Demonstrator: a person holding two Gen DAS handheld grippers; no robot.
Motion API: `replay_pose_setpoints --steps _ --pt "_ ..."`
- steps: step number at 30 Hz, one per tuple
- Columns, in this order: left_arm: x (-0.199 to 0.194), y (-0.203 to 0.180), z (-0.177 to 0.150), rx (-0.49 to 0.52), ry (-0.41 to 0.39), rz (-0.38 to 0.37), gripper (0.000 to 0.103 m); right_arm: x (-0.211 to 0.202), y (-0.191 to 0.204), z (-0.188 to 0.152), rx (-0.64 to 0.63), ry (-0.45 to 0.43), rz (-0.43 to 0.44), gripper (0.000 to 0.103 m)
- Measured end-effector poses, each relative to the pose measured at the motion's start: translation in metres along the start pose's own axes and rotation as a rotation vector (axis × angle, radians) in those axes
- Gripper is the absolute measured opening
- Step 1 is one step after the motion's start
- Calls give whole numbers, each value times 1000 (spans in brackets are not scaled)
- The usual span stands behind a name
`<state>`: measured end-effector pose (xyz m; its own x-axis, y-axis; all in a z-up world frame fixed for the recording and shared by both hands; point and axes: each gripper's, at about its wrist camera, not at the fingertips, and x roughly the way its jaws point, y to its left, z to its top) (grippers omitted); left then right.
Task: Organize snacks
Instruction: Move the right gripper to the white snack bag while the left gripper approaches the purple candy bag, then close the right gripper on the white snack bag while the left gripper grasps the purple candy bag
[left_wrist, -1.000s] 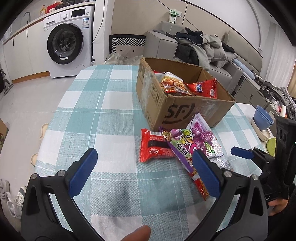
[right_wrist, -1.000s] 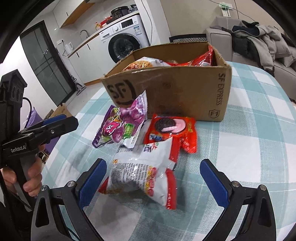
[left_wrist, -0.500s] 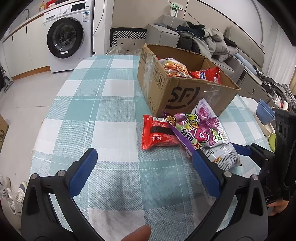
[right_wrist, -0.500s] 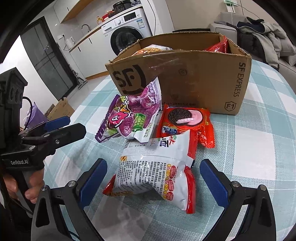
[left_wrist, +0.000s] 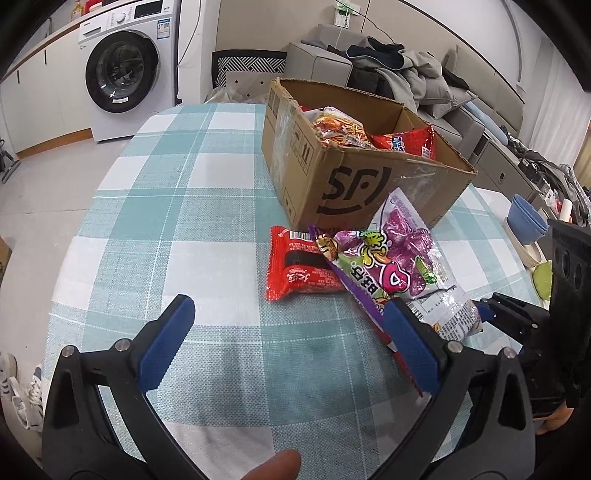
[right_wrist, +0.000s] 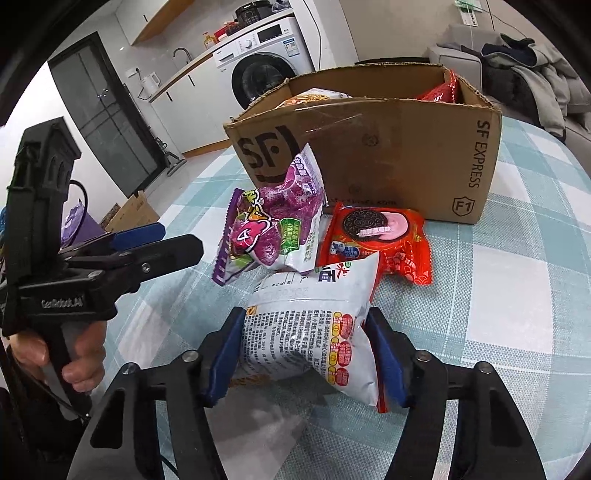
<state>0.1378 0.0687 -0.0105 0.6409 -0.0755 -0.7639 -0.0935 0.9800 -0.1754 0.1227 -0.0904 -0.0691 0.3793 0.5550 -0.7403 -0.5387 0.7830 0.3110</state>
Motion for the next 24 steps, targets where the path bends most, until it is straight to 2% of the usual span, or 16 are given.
replay_pose_setpoints --steps 5,10,24 --pt "2 -2 0 1 4 2 102 -11 3 -7 -17 -36 12 59" --pt "3 -2 0 -4 6 2 102 -31 -6 -12 -5 -71 8 59" --pt "15 -24 1 48 36 -37 102 -69 -44 -25 81 -137 -76 59"
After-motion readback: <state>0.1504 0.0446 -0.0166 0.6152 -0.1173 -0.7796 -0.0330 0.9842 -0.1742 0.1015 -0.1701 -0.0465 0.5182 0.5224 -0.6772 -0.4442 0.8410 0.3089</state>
